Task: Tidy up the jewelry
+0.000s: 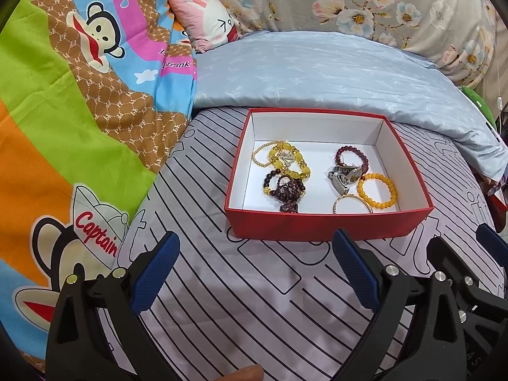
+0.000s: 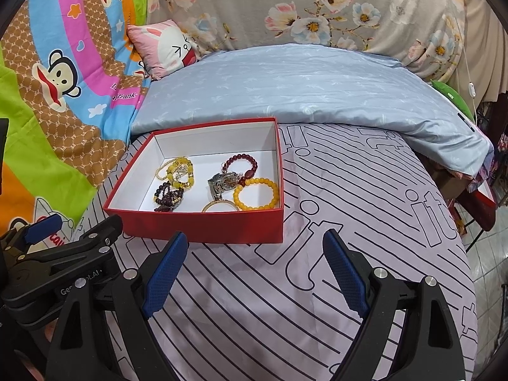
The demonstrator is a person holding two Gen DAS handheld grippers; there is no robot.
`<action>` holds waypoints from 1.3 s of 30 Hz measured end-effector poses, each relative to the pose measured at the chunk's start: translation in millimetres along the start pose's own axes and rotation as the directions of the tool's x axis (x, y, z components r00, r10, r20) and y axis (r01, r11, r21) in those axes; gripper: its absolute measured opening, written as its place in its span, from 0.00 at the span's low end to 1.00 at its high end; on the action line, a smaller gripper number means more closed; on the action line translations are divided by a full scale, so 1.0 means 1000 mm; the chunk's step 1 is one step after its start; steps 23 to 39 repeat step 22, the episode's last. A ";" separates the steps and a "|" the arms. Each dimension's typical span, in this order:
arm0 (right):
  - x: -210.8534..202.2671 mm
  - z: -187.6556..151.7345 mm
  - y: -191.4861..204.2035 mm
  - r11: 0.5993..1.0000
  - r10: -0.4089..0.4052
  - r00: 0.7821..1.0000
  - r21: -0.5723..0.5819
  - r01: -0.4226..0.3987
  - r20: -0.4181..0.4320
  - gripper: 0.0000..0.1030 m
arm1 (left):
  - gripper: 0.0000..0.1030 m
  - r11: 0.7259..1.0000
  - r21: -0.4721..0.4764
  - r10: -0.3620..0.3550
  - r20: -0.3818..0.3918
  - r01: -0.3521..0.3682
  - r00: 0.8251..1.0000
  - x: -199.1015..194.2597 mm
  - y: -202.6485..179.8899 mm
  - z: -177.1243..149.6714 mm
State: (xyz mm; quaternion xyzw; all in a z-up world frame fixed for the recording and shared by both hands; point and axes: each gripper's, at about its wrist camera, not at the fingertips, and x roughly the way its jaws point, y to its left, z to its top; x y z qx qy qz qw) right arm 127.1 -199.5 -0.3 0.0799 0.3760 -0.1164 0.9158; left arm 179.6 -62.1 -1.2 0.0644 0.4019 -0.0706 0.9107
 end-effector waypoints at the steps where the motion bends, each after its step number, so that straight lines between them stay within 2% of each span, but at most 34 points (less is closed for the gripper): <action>1: 0.001 0.000 0.000 1.000 0.001 1.000 0.000 -0.001 -0.001 0.81 | 0.90 1.000 0.000 0.002 -0.001 -0.002 1.000 0.000 0.000 0.000; 12: 0.000 -0.001 0.000 1.000 0.002 1.000 -0.002 -0.002 -0.003 0.81 | 0.90 1.000 0.015 0.020 -0.004 -0.020 1.000 0.002 -0.001 -0.002; 39: 0.001 -0.001 0.000 1.000 0.002 1.000 0.005 -0.002 -0.003 0.81 | 0.90 1.000 0.008 0.014 -0.010 -0.014 1.000 0.004 -0.001 -0.003</action>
